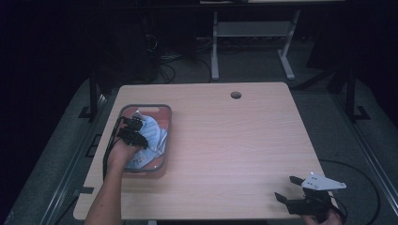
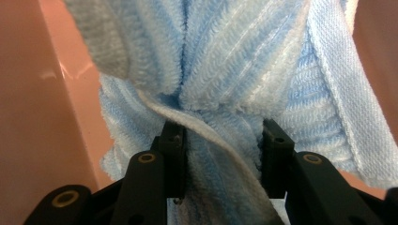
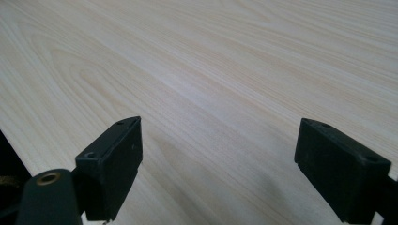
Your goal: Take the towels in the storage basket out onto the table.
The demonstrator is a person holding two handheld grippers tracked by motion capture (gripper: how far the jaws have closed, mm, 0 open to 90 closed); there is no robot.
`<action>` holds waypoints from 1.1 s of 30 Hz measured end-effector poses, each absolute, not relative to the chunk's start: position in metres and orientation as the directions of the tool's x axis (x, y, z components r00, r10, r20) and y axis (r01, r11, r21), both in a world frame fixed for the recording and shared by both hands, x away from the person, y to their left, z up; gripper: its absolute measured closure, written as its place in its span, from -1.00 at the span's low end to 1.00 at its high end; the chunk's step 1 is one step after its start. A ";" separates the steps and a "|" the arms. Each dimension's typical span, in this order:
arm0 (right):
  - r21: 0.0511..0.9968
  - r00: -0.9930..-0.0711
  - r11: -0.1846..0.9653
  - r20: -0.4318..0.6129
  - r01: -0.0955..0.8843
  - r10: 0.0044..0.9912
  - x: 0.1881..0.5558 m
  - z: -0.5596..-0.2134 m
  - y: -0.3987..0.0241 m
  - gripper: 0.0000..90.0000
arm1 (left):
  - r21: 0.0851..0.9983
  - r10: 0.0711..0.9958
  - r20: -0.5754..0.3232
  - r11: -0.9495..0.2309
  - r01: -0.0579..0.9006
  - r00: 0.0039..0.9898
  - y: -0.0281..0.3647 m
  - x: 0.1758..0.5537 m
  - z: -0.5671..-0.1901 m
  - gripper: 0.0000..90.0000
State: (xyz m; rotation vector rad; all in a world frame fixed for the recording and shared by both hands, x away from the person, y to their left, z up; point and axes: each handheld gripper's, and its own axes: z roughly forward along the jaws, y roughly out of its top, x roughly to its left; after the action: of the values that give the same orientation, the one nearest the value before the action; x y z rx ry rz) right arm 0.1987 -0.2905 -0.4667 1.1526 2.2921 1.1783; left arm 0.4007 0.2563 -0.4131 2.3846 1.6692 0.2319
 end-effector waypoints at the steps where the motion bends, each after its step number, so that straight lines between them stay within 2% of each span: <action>1: 0.790 -0.624 0.334 0.076 0.514 0.778 0.199 -0.467 -0.291 -0.67 | 0.274 0.942 -0.006 -0.322 0.906 0.336 0.258 0.400 -0.412 0.39; 25: 0.801 -0.608 0.315 0.075 0.509 0.791 0.199 -0.464 -0.291 -0.67 | 0.451 0.916 -0.193 -0.235 0.861 0.351 0.276 0.373 -0.365 0.40; 33: 0.805 -0.606 0.311 0.075 0.506 0.792 0.199 -0.463 -0.293 -0.67 | 0.489 0.909 -0.203 -0.229 0.842 0.365 0.279 0.368 -0.347 0.39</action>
State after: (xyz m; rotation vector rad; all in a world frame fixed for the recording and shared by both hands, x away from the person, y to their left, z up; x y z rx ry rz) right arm 0.1988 -0.2931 -0.4630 1.1642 2.2485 1.1934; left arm 0.3678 0.2793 -0.3474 2.1075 1.5109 0.1678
